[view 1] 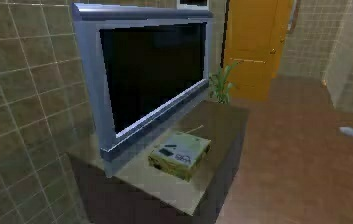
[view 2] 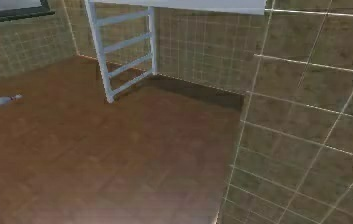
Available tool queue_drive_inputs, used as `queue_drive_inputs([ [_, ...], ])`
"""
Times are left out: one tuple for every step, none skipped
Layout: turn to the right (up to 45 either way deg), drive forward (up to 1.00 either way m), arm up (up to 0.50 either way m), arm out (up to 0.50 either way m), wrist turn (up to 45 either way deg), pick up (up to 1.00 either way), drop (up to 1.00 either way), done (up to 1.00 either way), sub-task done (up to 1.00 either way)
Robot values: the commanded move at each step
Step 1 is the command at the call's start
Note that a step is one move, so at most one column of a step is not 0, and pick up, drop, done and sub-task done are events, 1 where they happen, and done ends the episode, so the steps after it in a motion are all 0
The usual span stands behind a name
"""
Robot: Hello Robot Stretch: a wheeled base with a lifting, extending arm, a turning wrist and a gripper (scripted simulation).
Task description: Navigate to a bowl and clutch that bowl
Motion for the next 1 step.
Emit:
queue_drive_inputs([
  [-45.0,0.00,0.00,0.00,0.0,0.00,0.00,0.00,0.00],
])
